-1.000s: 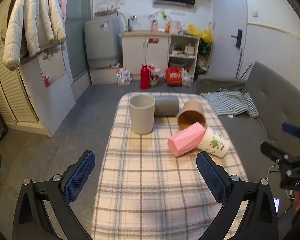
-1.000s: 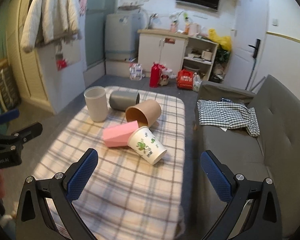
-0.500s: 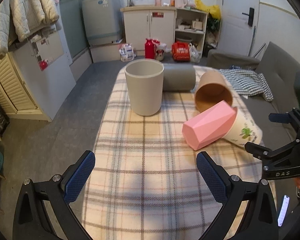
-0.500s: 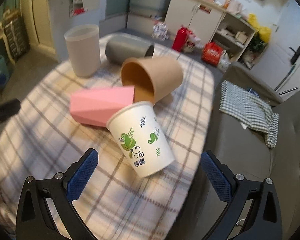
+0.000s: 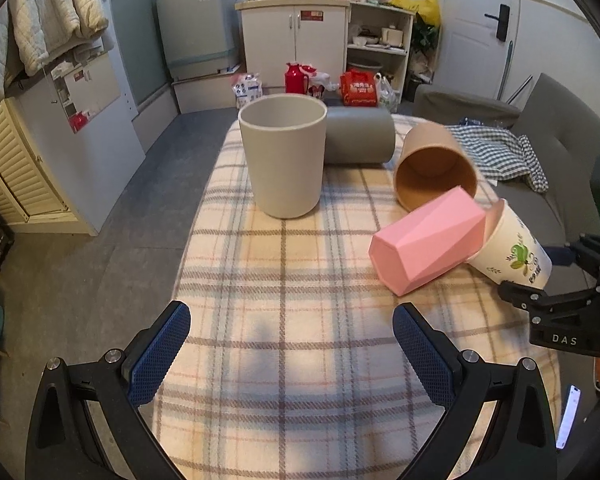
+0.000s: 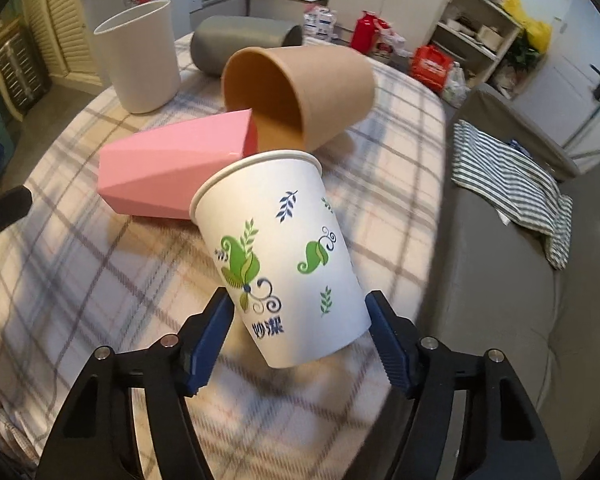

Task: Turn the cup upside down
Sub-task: 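Lift the white cup with the right gripper and swing it toward the left gripper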

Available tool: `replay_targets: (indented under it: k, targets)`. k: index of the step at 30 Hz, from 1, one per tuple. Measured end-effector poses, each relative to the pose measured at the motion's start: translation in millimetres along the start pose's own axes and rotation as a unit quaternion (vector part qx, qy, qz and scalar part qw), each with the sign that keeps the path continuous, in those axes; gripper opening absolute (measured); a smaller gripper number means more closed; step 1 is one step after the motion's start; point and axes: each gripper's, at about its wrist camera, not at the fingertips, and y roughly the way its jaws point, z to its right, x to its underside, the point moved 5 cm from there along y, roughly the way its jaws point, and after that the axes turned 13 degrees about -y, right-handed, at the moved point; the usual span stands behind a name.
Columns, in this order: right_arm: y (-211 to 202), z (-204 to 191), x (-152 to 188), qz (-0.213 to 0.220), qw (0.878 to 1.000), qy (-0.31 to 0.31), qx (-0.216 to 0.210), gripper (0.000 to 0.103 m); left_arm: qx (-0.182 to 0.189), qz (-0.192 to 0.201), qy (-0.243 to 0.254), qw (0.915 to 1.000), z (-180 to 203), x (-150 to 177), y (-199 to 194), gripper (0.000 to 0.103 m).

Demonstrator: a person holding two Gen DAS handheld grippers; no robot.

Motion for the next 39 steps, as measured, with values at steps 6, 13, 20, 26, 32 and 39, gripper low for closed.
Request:
replay_targets:
  k: [6,13,20,26,32,39]
  targets:
    - [-39,-4,32,0.004,0.996,0.087,0.002,0.065,0.016,0.027,-0.001,0.9995,-2,1,-34,0.103]
    - [-84,-68,52,0.031,0.986,0.16,-0.035,0.065,0.034,0.053,-0.007,0.998,-12,15,-68,0.103]
    - [-81,-121,49,0.029,0.977,0.205,-0.052,0.064,0.032,0.063,-0.013,0.9974,-34,32,-83,0.103]
    - [-70,-132,46,0.013,0.975,0.219,-0.04,0.064,0.026,0.069,-0.028,0.9969,-57,34,-86,0.103]
    - [-56,-141,47,-0.005,0.979,0.203,-0.036,0.064,0.03,0.067,-0.037,0.9966,-64,36,-85,0.103]
    - [-51,-144,49,0.0,0.978,0.198,-0.066,0.065,0.027,0.071,-0.036,0.9965,-64,36,-89,0.103]
